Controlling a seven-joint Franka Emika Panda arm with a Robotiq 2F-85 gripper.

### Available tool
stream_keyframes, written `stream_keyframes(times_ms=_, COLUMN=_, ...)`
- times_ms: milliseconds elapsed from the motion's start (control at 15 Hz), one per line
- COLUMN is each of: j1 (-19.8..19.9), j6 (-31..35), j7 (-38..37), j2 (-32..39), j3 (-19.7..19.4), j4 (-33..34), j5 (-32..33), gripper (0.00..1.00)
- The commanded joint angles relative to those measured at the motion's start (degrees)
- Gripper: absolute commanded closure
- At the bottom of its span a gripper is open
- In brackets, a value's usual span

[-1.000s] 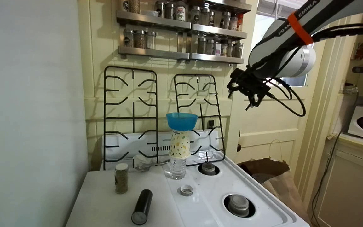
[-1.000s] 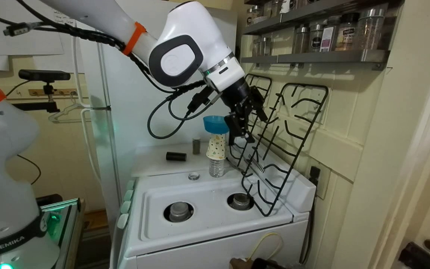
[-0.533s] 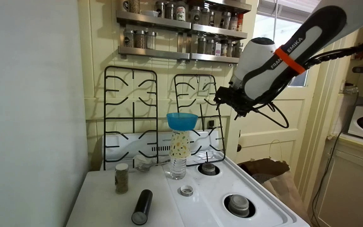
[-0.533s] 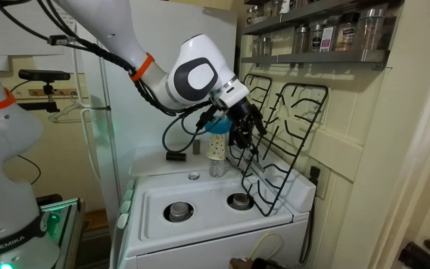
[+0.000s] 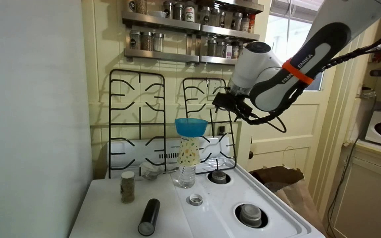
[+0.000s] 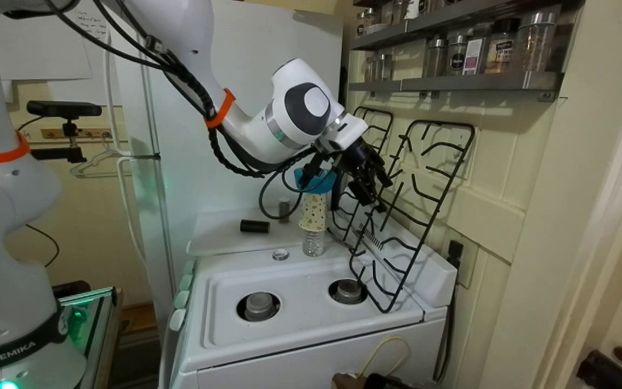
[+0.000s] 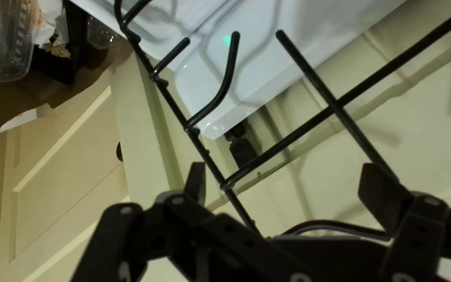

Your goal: Place the grating on the right on the right side of the stovetop.

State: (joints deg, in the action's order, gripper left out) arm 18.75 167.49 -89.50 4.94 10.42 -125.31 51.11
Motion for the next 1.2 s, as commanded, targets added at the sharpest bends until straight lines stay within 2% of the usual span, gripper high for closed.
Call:
stream_keyframes(times_ms=0, j1=-1.6, j6=0.4, j7=-4.3, j2=4.4, j3=0.1, j4=2.9, j5=3.7, gripper=0.0)
stream_keyframes(times_ms=400, j1=-3.5, j6=0.0, j7=-7.7, j2=7.9, j3=-1.4, j4=7.6, j5=8.7, gripper=0.0)
stream_keyframes(times_ms=1133, j1=-4.5, j6=-0.4, j7=-6.7, j2=12.9, j3=-1.3, j4=11.5, j5=8.1, gripper=0.0)
